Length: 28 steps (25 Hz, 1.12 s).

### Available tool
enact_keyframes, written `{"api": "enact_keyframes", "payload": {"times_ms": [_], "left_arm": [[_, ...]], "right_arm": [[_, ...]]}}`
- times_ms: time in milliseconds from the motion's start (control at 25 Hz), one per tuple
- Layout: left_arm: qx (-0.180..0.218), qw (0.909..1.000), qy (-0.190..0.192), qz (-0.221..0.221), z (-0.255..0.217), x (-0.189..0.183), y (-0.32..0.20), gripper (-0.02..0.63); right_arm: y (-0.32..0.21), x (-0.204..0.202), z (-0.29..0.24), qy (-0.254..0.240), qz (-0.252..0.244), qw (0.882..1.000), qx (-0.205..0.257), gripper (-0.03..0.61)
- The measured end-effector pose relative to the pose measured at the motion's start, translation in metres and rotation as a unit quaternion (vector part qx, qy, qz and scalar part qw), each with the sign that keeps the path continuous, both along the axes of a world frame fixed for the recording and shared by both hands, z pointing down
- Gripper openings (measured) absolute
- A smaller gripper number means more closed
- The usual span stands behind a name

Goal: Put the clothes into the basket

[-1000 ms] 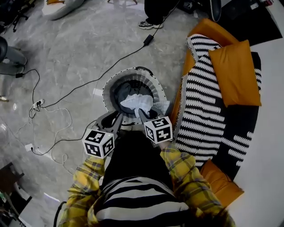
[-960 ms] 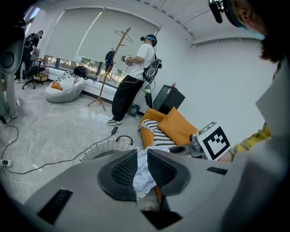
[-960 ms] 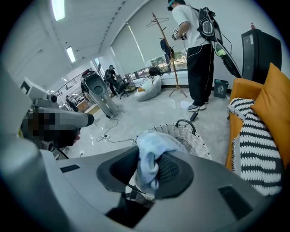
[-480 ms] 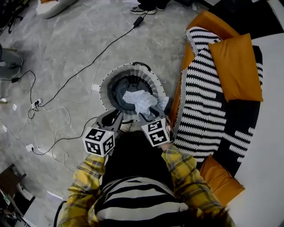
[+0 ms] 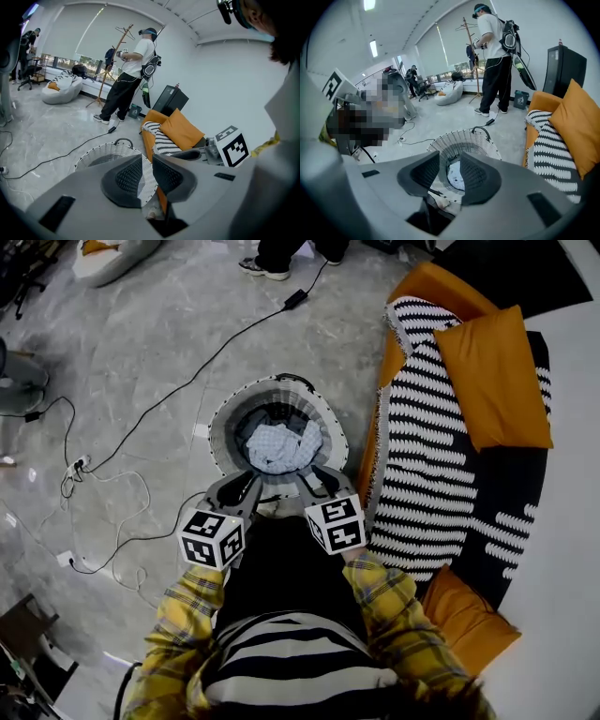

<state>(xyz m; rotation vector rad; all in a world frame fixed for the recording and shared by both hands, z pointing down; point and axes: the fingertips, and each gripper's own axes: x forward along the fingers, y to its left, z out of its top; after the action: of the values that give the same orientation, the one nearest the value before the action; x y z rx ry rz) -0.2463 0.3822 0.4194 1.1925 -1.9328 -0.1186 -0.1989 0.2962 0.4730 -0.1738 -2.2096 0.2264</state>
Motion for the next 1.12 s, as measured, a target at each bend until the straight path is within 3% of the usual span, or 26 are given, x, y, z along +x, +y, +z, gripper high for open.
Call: {"api": "enact_keyframes", "payload": {"times_ms": [440, 720, 1120], "left_arm": [[0.02, 0.9996, -0.021, -0.006, -0.026, 0.0, -0.009, 0.06], [0.038, 0.9984, -0.042, 0.005, -0.055, 0.001, -0.015, 0.058], [0.044, 0.997, -0.059, 0.024, -0.075, 0.002, -0.005, 0.058]], "right_arm": [[-0.008, 0.013, -0.043, -0.044, 0.054, 0.997, -0.034, 0.099], [-0.016, 0.013, -0.083, -0.085, 0.099, 0.989, -0.07, 0.076], [-0.021, 0.022, -0.112, -0.122, 0.144, 0.98, -0.065, 0.044]]}}
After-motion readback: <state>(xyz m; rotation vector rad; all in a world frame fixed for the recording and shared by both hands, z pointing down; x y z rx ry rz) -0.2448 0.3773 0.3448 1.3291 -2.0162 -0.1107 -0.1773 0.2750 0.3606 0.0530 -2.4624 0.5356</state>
